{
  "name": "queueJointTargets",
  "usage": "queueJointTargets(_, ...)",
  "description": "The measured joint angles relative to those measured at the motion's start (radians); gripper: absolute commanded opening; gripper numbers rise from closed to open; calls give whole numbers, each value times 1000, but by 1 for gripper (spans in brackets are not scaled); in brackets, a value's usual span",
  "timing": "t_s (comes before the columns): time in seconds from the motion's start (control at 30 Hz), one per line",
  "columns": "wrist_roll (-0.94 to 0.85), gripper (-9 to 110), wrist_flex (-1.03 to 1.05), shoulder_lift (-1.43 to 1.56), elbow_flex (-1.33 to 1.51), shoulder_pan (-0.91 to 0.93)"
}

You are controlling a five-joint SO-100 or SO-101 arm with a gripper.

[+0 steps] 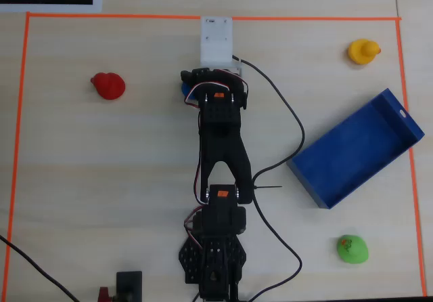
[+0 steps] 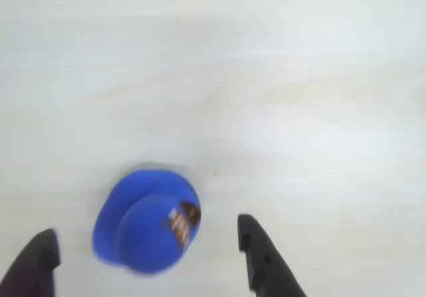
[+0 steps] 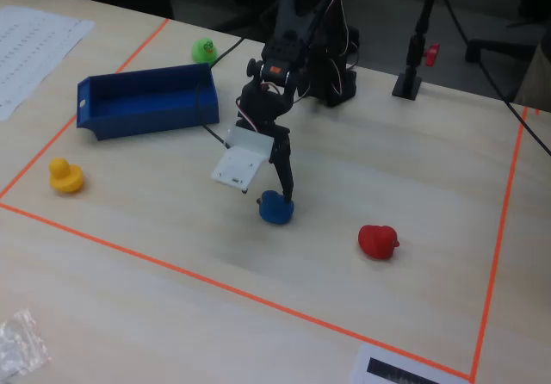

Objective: Grasp blue duck and put it into box.

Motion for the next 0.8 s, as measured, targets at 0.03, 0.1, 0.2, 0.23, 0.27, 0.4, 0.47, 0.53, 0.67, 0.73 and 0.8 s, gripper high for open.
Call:
queueJointTargets(0.03,3,37,-8,-8,0,2)
queueJointTargets(0.1,-2,37,-26,-14,0,8)
queueJointTargets(0.2,9,37,-54,-14,15,28)
queueJointTargets(0.23,9,37,-61,-20,17,34)
queueJointTargets(0.27,9,37,-69,-28,17,40)
queueJointTargets(0.4,9,37,-121,-37,52,48)
queueJointTargets(0.47,9,36,-143,-37,80,48)
queueJointTargets(0.53,9,36,-147,-37,112,43)
queueJointTargets(0.67,23,36,-138,-25,144,35)
queueJointTargets(0.73,40,36,-137,-23,144,20)
queueJointTargets(0.8,51,36,-137,-23,144,2)
